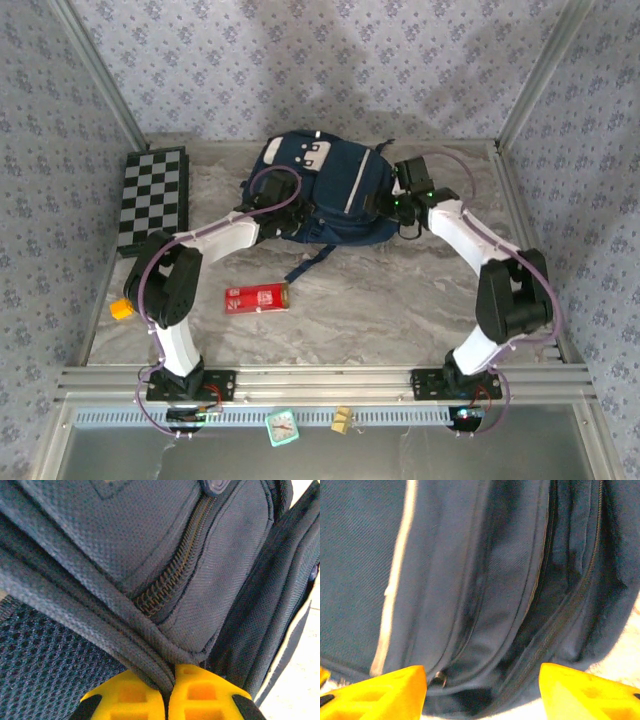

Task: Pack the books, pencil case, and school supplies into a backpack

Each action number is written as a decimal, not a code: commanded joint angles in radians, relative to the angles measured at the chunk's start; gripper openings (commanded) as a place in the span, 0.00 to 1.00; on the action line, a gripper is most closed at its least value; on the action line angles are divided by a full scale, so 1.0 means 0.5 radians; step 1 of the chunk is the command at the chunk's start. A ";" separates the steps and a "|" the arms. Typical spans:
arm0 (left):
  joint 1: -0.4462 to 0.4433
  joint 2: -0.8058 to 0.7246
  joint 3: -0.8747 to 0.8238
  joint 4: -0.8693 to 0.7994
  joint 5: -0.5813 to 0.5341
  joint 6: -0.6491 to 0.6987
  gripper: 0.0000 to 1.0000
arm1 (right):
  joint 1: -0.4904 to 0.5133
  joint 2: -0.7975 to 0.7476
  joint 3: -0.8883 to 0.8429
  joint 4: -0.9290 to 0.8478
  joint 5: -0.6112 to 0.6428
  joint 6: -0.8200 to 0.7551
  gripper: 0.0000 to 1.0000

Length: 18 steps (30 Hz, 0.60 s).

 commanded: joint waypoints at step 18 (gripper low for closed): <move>-0.056 -0.093 0.041 0.063 0.033 -0.019 0.00 | 0.812 0.314 0.137 0.163 0.548 0.392 0.49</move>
